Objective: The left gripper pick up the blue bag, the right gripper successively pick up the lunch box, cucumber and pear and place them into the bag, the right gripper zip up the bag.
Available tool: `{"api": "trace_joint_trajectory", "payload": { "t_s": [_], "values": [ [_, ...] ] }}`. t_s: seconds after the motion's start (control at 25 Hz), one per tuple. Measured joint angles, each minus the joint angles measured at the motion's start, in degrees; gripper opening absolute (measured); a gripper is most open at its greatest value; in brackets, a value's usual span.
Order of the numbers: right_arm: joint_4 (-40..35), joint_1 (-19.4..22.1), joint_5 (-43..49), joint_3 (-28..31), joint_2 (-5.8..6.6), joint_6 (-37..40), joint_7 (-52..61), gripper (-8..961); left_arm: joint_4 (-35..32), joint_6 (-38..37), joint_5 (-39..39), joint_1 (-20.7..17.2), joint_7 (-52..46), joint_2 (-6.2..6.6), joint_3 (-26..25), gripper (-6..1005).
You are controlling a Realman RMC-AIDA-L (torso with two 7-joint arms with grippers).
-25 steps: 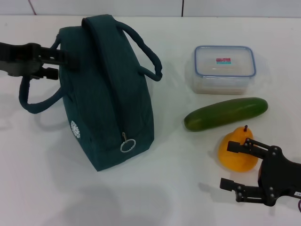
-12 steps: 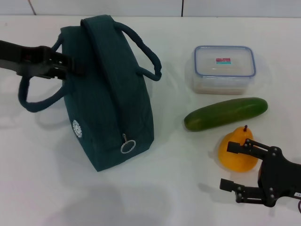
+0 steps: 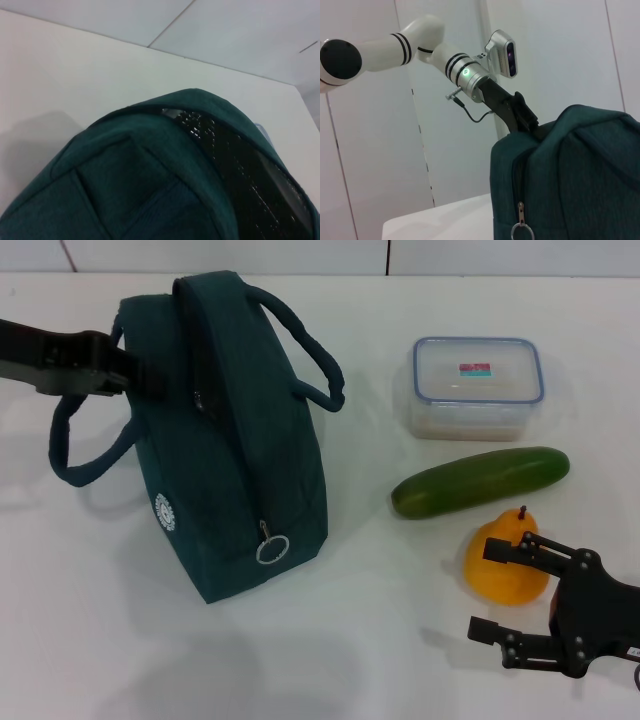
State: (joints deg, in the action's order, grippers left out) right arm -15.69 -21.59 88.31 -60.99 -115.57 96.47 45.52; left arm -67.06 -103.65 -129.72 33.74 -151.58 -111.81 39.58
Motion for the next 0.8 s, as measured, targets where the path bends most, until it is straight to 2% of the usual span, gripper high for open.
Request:
{"api": "trace_joint_trajectory", "payload": {
  "t_s": [0.16, 0.28, 0.4, 0.56, 0.68, 0.8],
  "values": [
    [0.19, 0.08, -1.3, 0.0, 0.0, 0.04, 0.2, 831, -0.25, -0.15, 0.18, -0.02, 0.4, -0.27, 0.17, 190],
    [1.88, 0.32, -6.16, 0.0, 0.02, 0.33, 0.85, 831, -0.3, -0.18, 1.85, -0.25, 0.45, -0.26, 0.0, 58],
    [5.18, 0.69, -15.79, 0.01, 0.07, 0.8, 3.91, 830, -0.38, -0.18, 2.8, -0.49, 0.44, -0.04, -0.04, 50],
    [9.49, 0.38, -27.47, 0.0, 0.08, -0.98, 15.08, 829, -0.4, -0.24, 3.68, -0.51, 0.39, 0.06, -0.11, 42],
    [11.13, 0.04, -33.31, 0.0, 0.07, -6.6, 27.38, 828, -0.39, -0.22, 4.31, -0.43, 0.44, 0.07, -0.12, 42],
    [11.19, -0.38, -35.42, 0.02, -0.09, -12.21, 37.36, 827, -0.39, -0.13, 4.46, -0.35, 0.45, 0.09, -0.12, 42]
  ]
}}
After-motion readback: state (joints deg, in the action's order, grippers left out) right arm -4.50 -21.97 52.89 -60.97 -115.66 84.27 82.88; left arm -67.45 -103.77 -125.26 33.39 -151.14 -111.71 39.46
